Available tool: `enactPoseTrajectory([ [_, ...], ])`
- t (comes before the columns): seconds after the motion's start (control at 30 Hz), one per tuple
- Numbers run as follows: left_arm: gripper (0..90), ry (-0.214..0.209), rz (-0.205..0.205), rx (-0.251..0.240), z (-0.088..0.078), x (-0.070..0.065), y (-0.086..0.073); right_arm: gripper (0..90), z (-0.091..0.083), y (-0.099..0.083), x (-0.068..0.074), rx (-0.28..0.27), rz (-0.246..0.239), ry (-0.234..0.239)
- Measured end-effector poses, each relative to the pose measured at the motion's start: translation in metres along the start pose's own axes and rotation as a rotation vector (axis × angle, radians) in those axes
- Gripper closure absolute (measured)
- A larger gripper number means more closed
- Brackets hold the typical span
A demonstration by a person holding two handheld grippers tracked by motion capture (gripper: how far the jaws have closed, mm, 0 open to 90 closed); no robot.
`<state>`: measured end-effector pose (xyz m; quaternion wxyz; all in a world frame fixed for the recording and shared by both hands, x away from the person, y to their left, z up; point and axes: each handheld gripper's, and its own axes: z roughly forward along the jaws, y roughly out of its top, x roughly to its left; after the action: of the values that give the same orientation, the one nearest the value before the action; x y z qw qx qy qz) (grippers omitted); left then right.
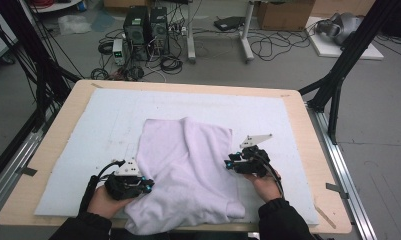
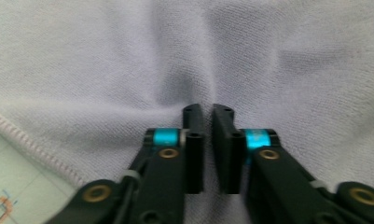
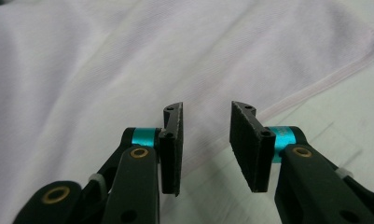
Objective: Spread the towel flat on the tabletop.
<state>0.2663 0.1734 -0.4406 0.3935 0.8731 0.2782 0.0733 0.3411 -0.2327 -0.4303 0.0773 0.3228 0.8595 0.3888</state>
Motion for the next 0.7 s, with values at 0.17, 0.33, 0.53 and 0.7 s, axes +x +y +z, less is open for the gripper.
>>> enactPoseTrajectory([
  [0.17, 86.3, 0.000, 0.012, -0.005, -0.001, -0.001, -0.001, 88.0, 0.017, 0.005, -0.008, 0.050, -0.003, -0.010],
  [0.33, 86.7, -0.002, 0.011, -0.010, -0.005, -0.001, -0.003, 88.7, 0.009, 0.005, -0.019, 0.071, 0.000, -0.088],
  [0.53, 66.5, -0.029, -0.006, -0.047, -0.019, 0.001, -0.007, 69.2, -0.022, -0.005, -0.012, -0.009, 0.007, -0.010],
  [0.7, 62.2, 0.005, 0.008, -0.017, -0.014, -0.001, -0.015, 55.7, -0.031, -0.022, 0.034, -0.041, -0.101, 0.175],
])
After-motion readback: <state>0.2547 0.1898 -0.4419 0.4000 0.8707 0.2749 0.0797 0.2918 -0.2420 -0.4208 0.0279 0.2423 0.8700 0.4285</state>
